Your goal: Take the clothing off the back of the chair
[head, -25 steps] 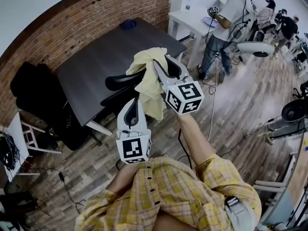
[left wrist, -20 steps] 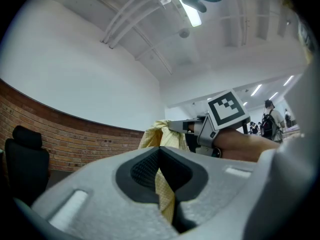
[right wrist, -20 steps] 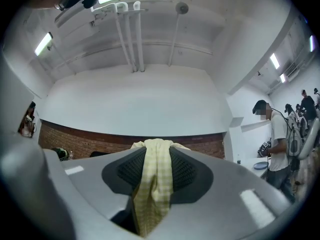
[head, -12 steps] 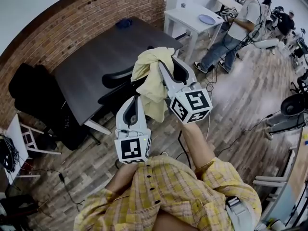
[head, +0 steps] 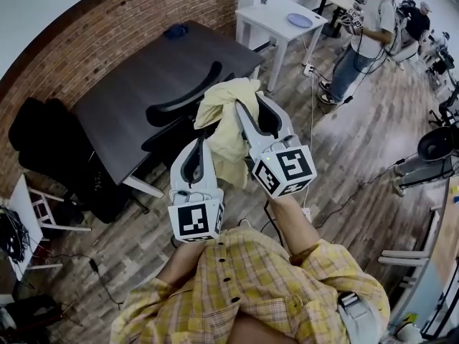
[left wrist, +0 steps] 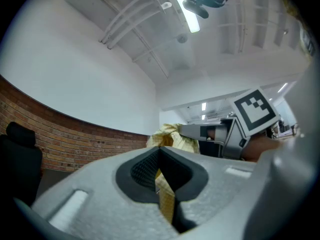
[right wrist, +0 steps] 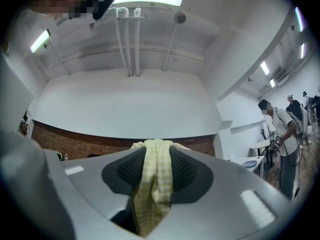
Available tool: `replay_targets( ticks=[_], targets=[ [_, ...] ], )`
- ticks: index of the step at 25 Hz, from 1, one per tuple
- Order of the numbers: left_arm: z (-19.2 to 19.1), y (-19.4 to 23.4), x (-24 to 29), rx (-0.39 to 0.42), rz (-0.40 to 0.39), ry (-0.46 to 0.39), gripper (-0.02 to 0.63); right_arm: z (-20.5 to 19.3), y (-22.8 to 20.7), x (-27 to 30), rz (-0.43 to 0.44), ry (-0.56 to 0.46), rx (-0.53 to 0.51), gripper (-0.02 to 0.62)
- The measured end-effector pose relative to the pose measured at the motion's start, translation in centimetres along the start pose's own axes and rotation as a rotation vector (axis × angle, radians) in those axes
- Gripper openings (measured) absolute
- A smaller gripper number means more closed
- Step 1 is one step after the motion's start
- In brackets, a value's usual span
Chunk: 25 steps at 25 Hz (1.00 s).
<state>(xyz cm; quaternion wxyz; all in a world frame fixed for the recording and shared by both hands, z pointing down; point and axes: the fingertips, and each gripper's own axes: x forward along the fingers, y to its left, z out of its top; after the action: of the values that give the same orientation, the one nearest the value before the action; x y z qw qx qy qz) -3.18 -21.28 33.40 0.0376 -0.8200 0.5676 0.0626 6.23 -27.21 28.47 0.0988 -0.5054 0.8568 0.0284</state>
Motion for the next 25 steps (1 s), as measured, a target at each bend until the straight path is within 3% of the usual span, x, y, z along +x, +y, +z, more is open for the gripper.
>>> replay_targets(
  ticks=[25],
  targets=[
    [-0.8, 0.3, -0.8, -0.007, 0.004, 0.02, 0.0, -5.7, 3.8, -4.1, -0.032, 0.067, 0.033, 0.147]
  ],
)
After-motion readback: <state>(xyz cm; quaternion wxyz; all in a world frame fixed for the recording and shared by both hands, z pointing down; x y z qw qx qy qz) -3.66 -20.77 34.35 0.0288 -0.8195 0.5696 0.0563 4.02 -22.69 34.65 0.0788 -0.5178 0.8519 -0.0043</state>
